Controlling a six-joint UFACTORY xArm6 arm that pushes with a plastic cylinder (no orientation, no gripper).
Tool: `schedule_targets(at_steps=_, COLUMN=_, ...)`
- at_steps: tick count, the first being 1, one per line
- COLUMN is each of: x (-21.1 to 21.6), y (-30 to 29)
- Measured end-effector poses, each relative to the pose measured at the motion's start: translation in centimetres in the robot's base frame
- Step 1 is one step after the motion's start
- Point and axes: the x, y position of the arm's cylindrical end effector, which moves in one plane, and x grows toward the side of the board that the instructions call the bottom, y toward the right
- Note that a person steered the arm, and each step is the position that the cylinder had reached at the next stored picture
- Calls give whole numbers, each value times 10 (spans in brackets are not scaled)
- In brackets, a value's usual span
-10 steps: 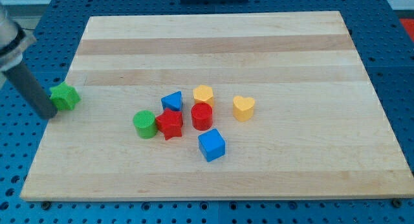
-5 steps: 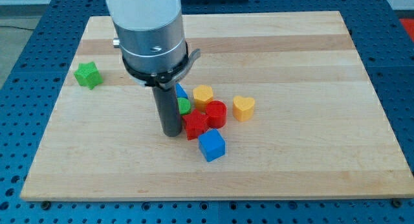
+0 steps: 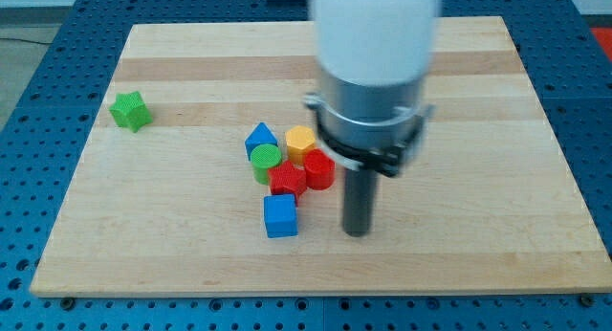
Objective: Move red star and blue cube towards center top
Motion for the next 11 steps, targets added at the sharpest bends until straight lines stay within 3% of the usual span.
schedule_targets(at_steps=2, x=-141, y=-43)
schedule_targets(at_steps=4, x=-157, y=-5)
schedule_targets(at_steps=5, x=-173, y=77)
schedule_targets(at_steps=6, x=-93, y=111)
schedule_targets(at_steps=7, x=-61, y=41)
schedule_targets(at_steps=8, x=-99, y=-15)
schedule_targets(at_steps=9, x=-84, y=-7)
schedule_targets(at_steps=10, x=7, y=18)
schedule_targets(at_steps=11, x=56, y=-6)
